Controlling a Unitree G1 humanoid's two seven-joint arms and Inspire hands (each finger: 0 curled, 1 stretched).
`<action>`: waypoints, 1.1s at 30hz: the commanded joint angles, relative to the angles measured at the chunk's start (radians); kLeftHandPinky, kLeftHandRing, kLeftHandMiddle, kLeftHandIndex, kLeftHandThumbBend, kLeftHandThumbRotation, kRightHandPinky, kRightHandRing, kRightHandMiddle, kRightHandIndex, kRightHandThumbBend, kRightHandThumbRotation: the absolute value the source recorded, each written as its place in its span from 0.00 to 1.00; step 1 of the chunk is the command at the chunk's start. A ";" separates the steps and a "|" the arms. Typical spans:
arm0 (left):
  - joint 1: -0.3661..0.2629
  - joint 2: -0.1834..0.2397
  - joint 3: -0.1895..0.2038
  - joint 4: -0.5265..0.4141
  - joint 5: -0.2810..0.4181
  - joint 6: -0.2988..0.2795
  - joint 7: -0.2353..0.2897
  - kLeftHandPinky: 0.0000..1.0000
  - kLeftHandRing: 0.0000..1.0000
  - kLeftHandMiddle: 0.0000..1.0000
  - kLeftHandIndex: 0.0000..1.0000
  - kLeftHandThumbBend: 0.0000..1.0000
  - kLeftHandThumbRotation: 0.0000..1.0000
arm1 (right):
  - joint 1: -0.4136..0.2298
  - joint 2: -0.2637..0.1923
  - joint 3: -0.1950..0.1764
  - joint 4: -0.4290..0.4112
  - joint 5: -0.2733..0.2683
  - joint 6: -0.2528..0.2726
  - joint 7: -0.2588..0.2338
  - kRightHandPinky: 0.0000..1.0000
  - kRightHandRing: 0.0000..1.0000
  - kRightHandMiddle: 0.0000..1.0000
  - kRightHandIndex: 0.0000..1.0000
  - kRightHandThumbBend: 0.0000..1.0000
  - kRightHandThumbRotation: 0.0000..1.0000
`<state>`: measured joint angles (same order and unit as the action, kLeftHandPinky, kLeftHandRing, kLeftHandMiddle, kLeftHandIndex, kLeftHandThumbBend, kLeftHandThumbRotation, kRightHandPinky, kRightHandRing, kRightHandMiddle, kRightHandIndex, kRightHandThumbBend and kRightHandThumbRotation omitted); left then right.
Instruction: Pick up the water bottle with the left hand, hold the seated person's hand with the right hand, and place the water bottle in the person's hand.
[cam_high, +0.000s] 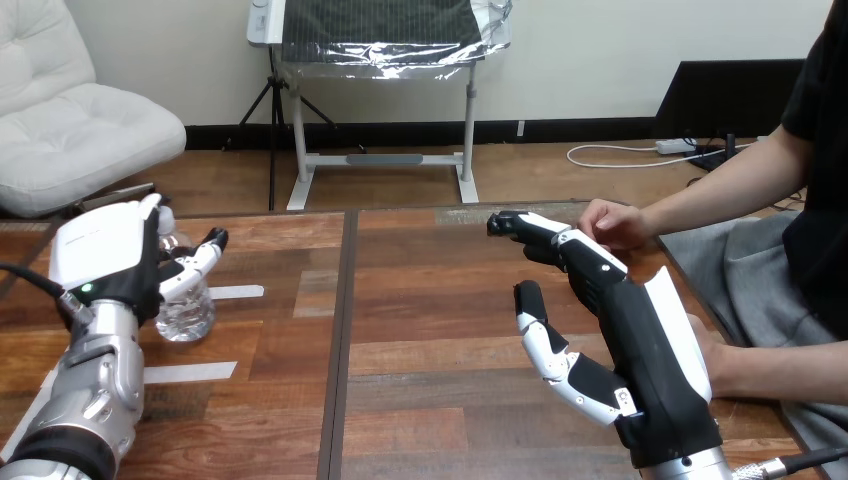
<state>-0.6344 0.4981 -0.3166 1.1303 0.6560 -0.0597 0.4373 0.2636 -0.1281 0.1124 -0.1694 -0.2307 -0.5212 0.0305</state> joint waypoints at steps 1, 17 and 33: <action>0.026 -0.015 -0.026 -0.020 0.001 -0.010 -0.016 0.85 0.88 0.88 0.86 0.58 1.00 | -0.065 -0.007 -0.014 -0.034 0.005 -0.005 0.000 0.82 0.84 0.84 0.74 0.05 0.00; 0.065 -0.018 -0.048 -0.087 0.009 0.037 -0.055 0.90 0.89 0.89 0.88 0.57 1.00 | -0.072 -0.008 -0.014 -0.035 0.007 0.004 0.004 0.81 0.84 0.83 0.73 0.04 0.00; 0.099 -0.020 -0.044 -0.135 0.004 0.053 -0.051 0.91 0.89 0.90 0.89 0.56 1.00 | -0.078 -0.005 -0.013 -0.035 0.017 0.013 0.009 0.80 0.83 0.83 0.73 0.03 0.00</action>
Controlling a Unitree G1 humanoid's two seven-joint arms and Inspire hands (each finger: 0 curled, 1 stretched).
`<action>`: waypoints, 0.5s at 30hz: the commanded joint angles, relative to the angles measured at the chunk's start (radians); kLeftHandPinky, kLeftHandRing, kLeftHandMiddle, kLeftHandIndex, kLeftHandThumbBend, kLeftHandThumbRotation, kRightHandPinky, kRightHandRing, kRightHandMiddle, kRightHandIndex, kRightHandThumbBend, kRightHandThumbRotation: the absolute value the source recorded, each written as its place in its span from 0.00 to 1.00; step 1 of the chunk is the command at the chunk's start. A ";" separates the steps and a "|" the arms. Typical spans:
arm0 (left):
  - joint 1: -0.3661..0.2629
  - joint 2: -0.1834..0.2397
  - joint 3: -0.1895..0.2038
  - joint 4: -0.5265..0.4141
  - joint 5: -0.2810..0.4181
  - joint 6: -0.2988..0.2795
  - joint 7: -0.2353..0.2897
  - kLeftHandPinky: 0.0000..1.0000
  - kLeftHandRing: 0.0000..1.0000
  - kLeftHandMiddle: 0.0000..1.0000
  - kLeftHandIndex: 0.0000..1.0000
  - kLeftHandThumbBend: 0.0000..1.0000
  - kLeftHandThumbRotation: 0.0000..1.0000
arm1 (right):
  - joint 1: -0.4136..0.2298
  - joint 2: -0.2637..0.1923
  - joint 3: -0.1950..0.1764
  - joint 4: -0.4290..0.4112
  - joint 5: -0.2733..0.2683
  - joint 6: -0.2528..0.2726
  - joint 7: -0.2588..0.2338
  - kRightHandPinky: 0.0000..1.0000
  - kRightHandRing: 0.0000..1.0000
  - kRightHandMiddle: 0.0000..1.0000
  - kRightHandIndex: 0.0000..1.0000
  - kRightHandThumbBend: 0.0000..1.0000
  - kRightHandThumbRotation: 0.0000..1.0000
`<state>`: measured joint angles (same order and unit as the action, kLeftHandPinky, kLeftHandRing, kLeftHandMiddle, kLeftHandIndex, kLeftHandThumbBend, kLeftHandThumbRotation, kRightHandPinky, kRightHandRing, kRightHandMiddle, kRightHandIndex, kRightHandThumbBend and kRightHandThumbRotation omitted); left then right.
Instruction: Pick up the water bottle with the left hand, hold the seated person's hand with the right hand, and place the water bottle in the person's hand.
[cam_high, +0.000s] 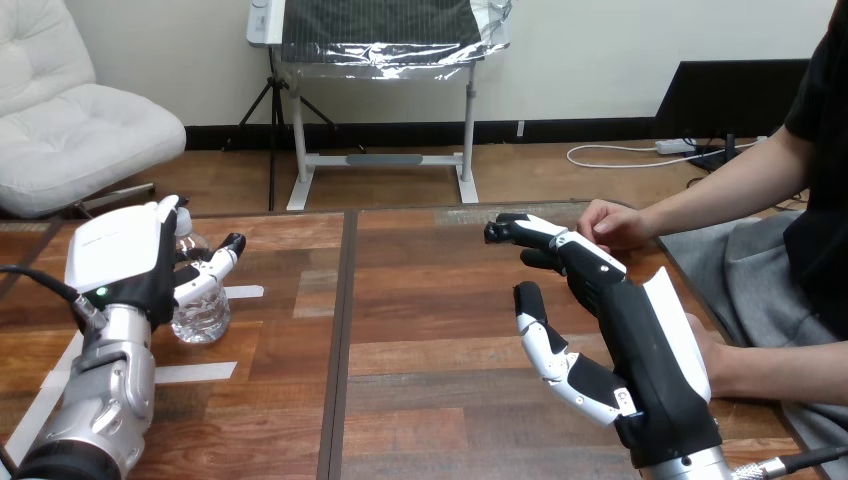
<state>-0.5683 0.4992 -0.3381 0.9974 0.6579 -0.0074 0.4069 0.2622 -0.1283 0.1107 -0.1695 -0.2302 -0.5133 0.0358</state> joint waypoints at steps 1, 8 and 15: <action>0.032 -0.022 -0.023 0.006 0.002 -0.004 -0.016 0.91 0.90 0.90 0.89 0.56 1.00 | -0.077 -0.004 -0.012 -0.035 0.016 0.005 0.004 0.80 0.83 0.83 0.73 0.03 0.00; 0.039 -0.022 -0.026 0.005 0.007 -0.007 -0.003 0.91 0.90 0.90 0.90 0.57 1.00 | -0.077 -0.002 -0.011 -0.036 0.022 0.005 0.008 0.80 0.83 0.83 0.73 0.03 0.00; 0.058 -0.019 -0.023 -0.022 0.002 -0.019 0.001 0.91 0.90 0.91 0.90 0.57 1.00 | -0.081 -0.001 -0.013 -0.035 0.016 0.005 0.007 0.79 0.83 0.83 0.72 0.03 0.00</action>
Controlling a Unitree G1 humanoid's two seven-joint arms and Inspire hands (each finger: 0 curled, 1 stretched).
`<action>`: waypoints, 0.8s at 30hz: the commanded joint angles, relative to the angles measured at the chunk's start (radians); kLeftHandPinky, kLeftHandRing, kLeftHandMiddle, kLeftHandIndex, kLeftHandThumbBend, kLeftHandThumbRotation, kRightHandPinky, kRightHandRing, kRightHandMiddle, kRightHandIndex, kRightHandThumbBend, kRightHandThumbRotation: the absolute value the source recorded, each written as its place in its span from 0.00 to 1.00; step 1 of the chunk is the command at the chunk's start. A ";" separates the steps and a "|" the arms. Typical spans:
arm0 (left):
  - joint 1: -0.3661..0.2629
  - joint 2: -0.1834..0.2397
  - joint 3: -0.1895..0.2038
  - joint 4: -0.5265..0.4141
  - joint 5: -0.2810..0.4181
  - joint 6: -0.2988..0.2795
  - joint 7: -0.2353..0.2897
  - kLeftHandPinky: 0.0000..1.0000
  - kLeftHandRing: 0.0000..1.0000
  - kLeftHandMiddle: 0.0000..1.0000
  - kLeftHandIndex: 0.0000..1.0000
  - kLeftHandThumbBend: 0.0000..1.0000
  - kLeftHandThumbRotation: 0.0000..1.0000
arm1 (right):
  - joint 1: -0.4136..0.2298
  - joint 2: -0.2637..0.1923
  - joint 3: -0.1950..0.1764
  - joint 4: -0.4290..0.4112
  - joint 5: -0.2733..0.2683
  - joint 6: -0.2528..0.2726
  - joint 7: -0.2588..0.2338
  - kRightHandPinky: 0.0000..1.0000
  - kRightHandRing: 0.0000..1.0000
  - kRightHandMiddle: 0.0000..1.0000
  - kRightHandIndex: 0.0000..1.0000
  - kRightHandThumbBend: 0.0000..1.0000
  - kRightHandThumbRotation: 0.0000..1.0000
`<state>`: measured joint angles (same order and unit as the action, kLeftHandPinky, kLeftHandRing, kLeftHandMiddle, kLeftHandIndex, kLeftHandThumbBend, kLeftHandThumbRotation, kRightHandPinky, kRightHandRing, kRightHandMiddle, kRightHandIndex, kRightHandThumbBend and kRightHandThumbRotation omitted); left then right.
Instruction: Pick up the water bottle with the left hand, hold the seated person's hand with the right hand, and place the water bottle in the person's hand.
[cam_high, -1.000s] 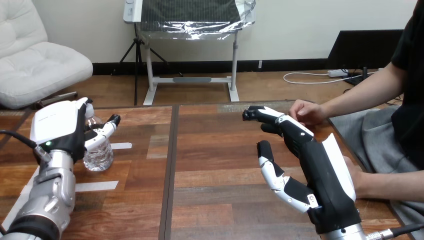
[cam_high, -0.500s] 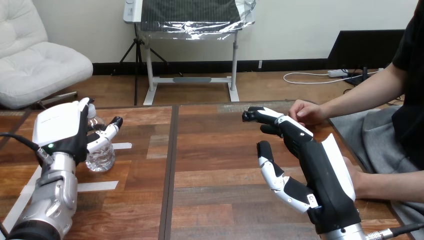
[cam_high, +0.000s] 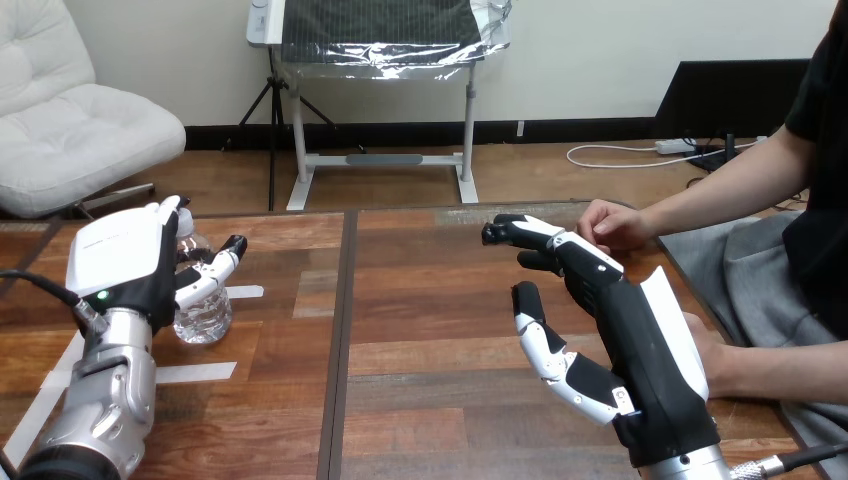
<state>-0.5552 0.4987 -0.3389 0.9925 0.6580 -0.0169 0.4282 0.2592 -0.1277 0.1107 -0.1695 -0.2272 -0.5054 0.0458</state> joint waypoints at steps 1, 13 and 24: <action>0.046 -0.018 -0.022 -0.019 0.002 -0.010 -0.021 0.91 0.90 0.91 0.90 0.57 1.00 | -0.078 -0.001 -0.013 -0.035 0.013 -0.002 -0.003 0.79 0.83 0.83 0.72 0.03 0.00; 0.121 -0.016 -0.011 -0.134 -0.003 -0.032 0.005 0.91 0.89 0.91 0.89 0.55 1.00 | -0.079 -0.001 -0.015 -0.043 0.002 0.010 -0.005 0.79 0.83 0.83 0.72 0.03 0.00; 0.194 -0.015 0.000 -0.262 -0.002 -0.033 0.014 0.90 0.89 0.90 0.89 0.55 1.00 | -0.079 -0.002 -0.014 -0.048 0.005 0.018 -0.002 0.79 0.83 0.84 0.72 0.03 0.00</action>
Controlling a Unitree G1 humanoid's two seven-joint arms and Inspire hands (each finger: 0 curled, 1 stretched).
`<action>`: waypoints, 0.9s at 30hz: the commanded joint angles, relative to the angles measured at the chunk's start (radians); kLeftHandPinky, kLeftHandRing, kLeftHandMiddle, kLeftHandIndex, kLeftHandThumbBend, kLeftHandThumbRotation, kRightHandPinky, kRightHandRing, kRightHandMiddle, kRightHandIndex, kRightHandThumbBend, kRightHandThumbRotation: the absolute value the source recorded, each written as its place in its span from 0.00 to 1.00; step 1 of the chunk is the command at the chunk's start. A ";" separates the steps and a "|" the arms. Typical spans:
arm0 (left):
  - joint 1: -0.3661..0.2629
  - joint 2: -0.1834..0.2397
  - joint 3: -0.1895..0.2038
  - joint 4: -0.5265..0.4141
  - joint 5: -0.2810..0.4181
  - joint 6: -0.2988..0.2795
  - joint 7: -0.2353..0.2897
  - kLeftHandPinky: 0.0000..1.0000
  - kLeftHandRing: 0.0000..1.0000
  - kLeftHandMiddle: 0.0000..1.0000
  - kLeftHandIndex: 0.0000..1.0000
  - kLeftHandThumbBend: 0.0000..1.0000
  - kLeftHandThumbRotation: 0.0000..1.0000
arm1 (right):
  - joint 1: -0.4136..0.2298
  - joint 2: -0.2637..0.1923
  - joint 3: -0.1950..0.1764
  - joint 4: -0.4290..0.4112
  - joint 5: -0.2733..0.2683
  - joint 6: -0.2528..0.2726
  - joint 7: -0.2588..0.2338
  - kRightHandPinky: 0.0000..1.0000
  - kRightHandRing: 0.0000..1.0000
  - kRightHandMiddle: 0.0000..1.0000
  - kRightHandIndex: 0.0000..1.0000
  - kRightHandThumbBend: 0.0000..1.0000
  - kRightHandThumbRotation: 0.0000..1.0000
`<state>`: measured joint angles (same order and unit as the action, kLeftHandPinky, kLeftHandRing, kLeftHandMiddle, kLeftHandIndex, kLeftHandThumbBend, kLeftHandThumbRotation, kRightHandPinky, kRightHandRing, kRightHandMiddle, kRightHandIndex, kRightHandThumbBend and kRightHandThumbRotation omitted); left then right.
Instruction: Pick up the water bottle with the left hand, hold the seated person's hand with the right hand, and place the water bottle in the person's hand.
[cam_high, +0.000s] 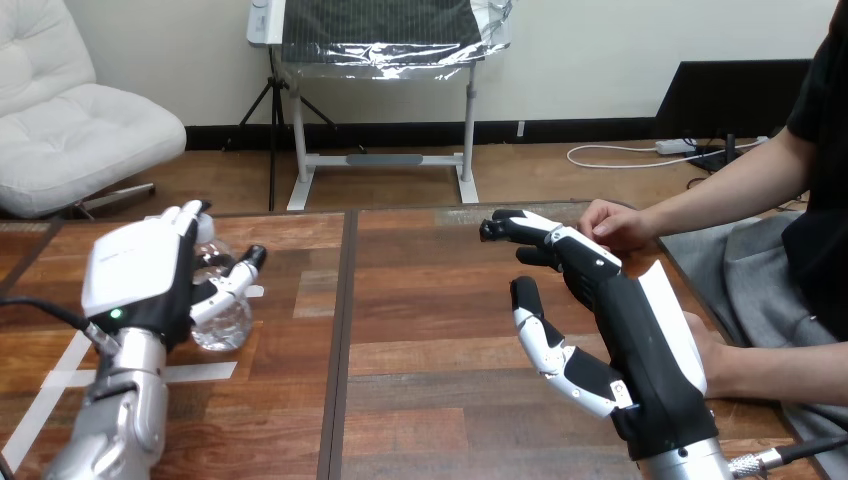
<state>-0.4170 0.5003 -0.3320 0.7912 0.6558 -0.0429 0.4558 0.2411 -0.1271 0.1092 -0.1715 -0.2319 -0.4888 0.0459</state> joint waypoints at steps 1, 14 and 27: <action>0.065 -0.015 -0.007 -0.077 0.001 -0.013 -0.008 0.90 0.89 0.90 0.89 0.55 1.00 | -0.061 -0.003 -0.013 -0.045 0.012 0.001 -0.001 0.79 0.83 0.84 0.72 0.03 0.00; 0.141 -0.010 -0.005 -0.215 0.023 -0.030 0.014 0.89 0.88 0.90 0.89 0.55 1.00 | -0.067 -0.002 -0.012 -0.040 0.009 -0.002 -0.005 0.79 0.83 0.84 0.73 0.02 0.00; 0.196 -0.005 -0.003 -0.339 0.071 -0.011 0.016 0.89 0.88 0.90 0.89 0.53 1.00 | -0.067 -0.001 -0.011 -0.041 0.008 -0.004 -0.005 0.79 0.83 0.84 0.73 0.02 0.00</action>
<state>-0.2336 0.4953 -0.3323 0.5108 0.7008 -0.0604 0.4724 0.2388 -0.1269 0.1085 -0.1723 -0.2319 -0.4837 0.0463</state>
